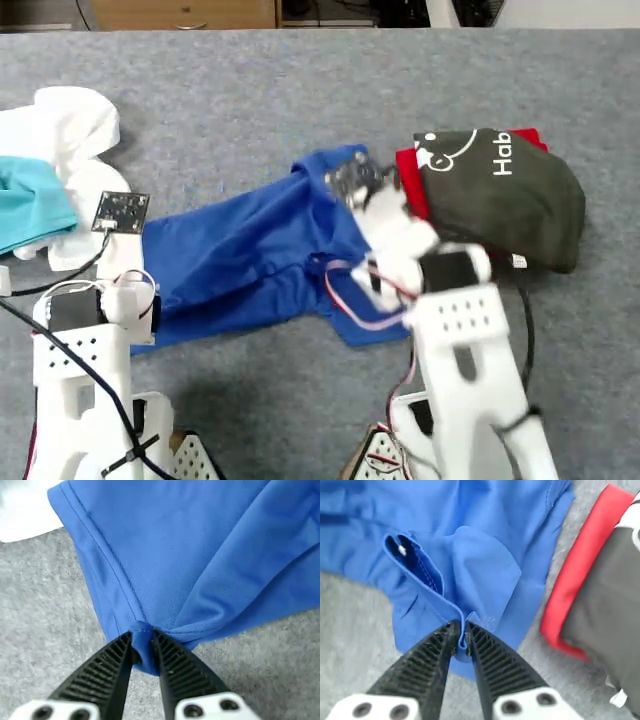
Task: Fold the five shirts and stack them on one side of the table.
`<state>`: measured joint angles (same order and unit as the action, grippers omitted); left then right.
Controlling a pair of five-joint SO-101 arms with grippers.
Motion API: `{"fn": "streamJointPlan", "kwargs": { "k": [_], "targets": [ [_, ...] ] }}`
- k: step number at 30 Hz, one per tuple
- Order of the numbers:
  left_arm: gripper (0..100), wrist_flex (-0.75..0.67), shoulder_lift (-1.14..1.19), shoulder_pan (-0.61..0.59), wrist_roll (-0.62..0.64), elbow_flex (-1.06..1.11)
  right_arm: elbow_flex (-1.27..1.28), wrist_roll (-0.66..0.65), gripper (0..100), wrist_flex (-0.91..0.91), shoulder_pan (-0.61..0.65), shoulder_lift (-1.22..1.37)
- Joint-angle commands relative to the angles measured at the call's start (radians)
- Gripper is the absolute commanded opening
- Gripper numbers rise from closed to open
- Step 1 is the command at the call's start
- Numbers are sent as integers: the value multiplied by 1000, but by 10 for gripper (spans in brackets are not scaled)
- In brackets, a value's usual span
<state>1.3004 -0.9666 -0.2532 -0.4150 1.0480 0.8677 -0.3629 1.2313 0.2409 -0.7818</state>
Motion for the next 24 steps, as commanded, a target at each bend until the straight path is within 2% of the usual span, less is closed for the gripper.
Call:
{"fn": "streamJointPlan", "kwargs": {
  "k": [1,4,7,9,13,19,24],
  "targets": [
    [19,5,-16,-9,2,-14,94,-63,1,-9,-73,-140],
    [19,5,-16,-15,-41,-5,137,-161,1,-11,-211,-209],
    [19,2,-10,-87,-86,-11,176,-241,1,-17,-337,-236],
    [19,2,-7,-138,-120,-14,205,-279,1,-18,-375,-236],
    [19,-12,-7,-158,-149,14,255,-290,1,-25,-369,-242],
    [19,-100,-7,-158,-152,92,306,-288,1,-41,-285,-243],
    [21,-100,-5,-161,-147,94,311,-290,1,-41,-263,-243]
  ]
}}
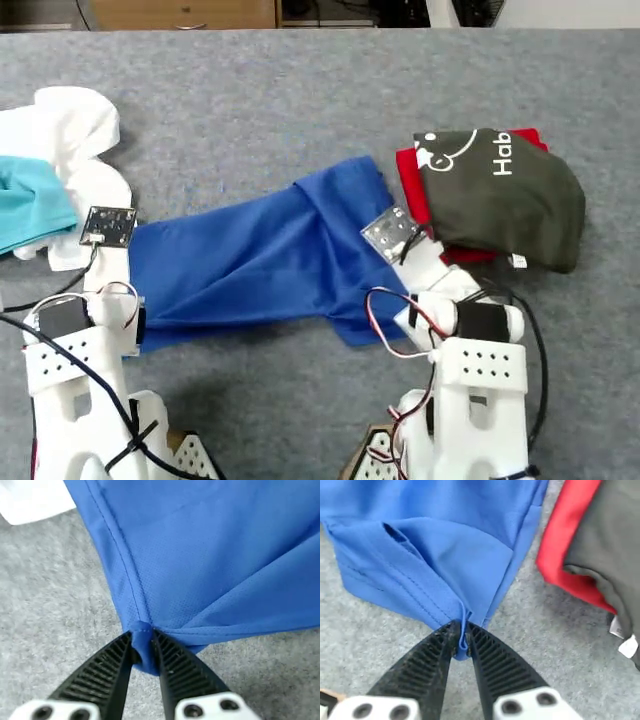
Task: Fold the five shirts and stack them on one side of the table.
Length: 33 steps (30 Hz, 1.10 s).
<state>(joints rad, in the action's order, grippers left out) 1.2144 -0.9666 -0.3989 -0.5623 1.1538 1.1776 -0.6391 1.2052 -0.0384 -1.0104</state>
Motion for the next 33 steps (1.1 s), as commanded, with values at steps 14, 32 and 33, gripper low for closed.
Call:
{"fn": "streamJointPlan", "kwargs": {
  "k": [14,32,33],
  "targets": [
    [123,239,-7,-21,-46,-356,-374,-98,141,222,7,-15],
    [19,-9,633,110,164,-703,-946,167,2,-161,205,842],
    [19,-20,687,110,164,-730,-1004,176,2,-160,213,914]
  ]
}}
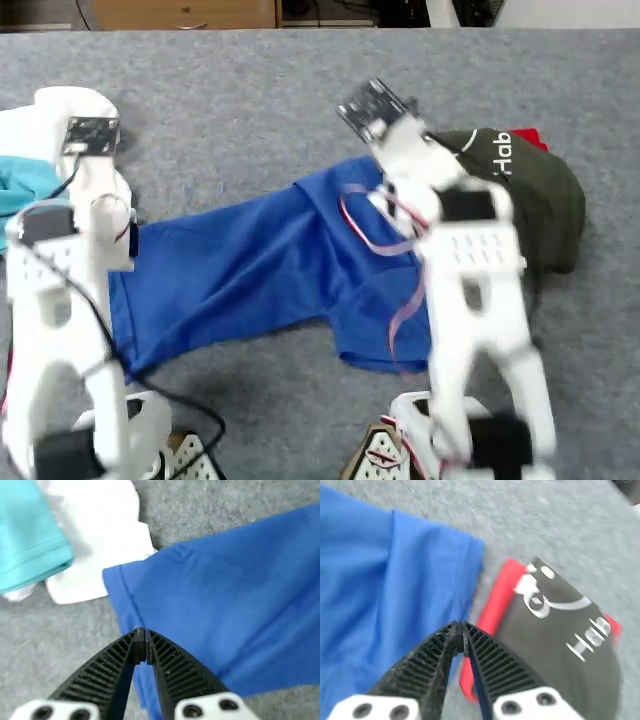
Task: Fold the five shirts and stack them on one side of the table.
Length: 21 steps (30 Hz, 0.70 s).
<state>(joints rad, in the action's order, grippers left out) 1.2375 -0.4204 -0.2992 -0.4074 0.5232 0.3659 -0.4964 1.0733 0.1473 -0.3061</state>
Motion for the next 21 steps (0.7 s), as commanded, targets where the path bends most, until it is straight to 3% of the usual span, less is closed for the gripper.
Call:
{"fn": "streamJointPlan", "kwargs": {
  "k": [1,6,10,21],
  "targets": [
    [19,-44,188,9,11,-129,-251,43,2,-28,31,275],
    [19,-41,375,-8,147,-265,-541,51,2,77,62,570],
    [19,-2,516,-11,167,-348,-737,104,2,160,67,780],
    [19,230,878,-81,241,-760,-1262,127,2,190,-87,1242]
  ]
}}
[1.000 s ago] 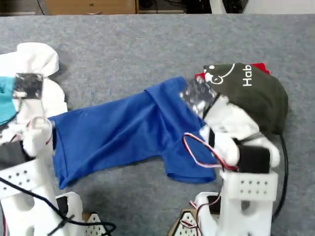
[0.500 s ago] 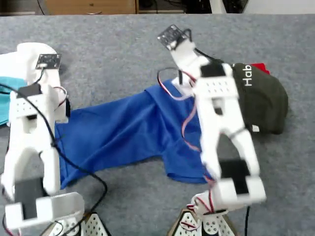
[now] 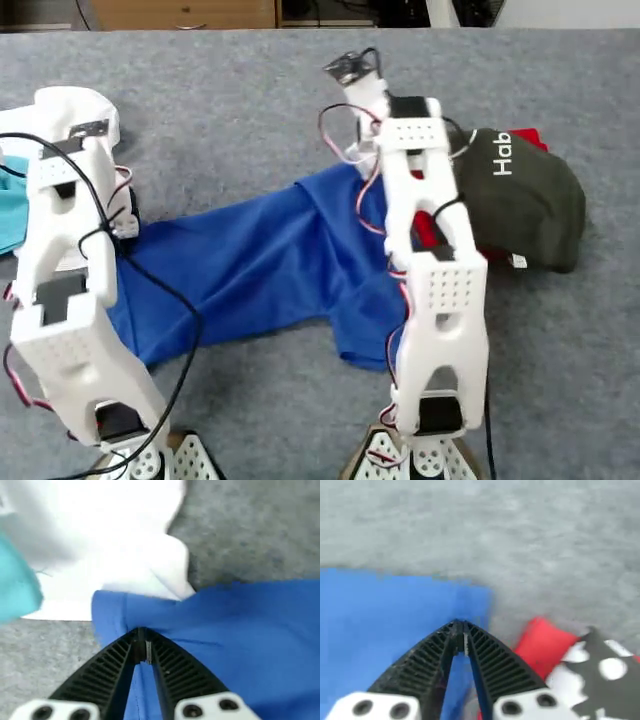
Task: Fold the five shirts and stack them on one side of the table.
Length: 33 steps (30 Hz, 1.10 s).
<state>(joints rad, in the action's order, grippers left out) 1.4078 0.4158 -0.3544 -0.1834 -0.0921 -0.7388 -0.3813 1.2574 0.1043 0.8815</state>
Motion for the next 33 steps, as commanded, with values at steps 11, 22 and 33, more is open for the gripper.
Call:
{"fn": "streamJointPlan", "kwargs": {
  "k": [11,22,33],
  "targets": [
    [19,345,216,-55,17,-580,-734,6,2,382,-45,186],
    [19,341,-77,72,15,-241,-805,8,2,531,140,177],
    [19,-29,-154,54,18,120,-664,5,2,373,65,348]
  ]
}}
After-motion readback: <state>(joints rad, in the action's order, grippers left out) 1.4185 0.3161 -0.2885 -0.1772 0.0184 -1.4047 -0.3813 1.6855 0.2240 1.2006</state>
